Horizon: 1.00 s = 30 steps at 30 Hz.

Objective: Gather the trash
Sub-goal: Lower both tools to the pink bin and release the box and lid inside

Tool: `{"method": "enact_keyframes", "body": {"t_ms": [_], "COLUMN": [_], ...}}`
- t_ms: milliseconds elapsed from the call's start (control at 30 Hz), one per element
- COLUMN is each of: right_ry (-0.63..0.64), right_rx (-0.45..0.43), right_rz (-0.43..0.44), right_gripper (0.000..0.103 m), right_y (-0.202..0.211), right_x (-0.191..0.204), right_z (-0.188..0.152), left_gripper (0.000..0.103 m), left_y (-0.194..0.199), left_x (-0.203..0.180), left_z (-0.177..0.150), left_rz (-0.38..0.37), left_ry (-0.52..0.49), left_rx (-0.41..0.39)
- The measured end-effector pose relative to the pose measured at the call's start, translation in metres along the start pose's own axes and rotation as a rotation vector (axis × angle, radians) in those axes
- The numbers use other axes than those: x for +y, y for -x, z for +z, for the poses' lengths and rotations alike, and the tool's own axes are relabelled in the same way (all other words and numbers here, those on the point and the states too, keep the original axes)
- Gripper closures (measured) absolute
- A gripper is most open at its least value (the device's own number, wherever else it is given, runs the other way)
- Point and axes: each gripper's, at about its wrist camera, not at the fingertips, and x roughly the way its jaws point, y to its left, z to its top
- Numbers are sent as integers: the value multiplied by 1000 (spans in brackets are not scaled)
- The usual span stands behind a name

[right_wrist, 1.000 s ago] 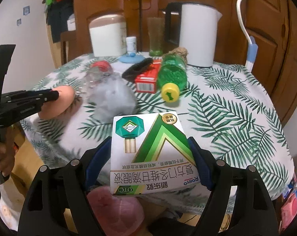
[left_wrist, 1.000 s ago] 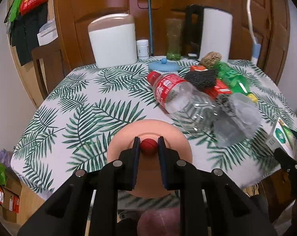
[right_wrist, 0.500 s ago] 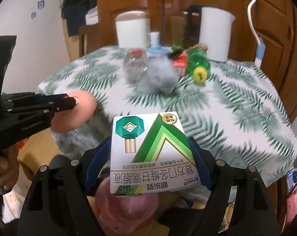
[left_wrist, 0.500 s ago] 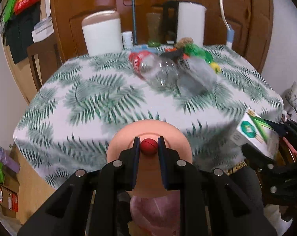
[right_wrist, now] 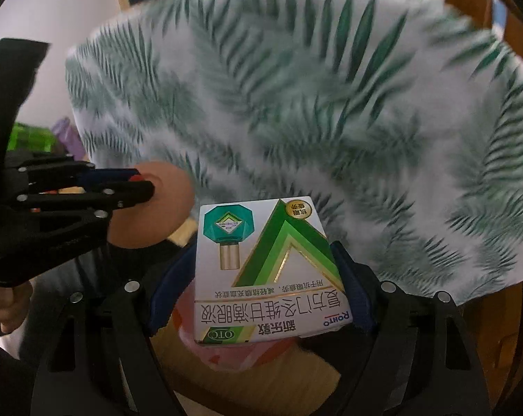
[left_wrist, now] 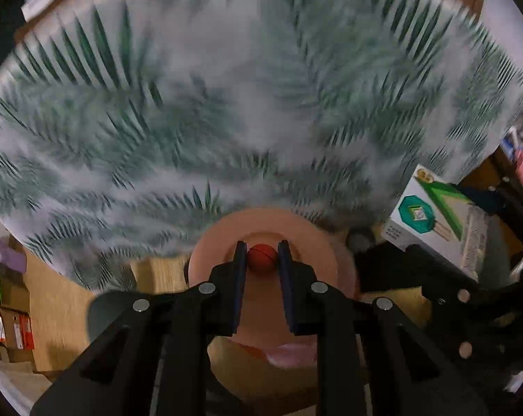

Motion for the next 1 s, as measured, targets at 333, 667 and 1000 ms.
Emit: {"method": "enact_keyframes", "body": {"t_ms": [333,667,1000], "right_ry": [49,64,87], "right_rx": [141,232,277], "right_rz": [25,46,73], "right_gripper": [26,26,25], "right_y": [-86,-138,-160], "right_x": [10,12,17], "right_z": [-27,-46,-49], "left_gripper": [85,83,75], "left_y": [-89,-130,-128], "left_x": [9,15,31], "left_z": [-24,-28,-25], "left_rz": [-6,9,63], "left_ry": [10,23,68], "left_rx": [190,268,245]}}
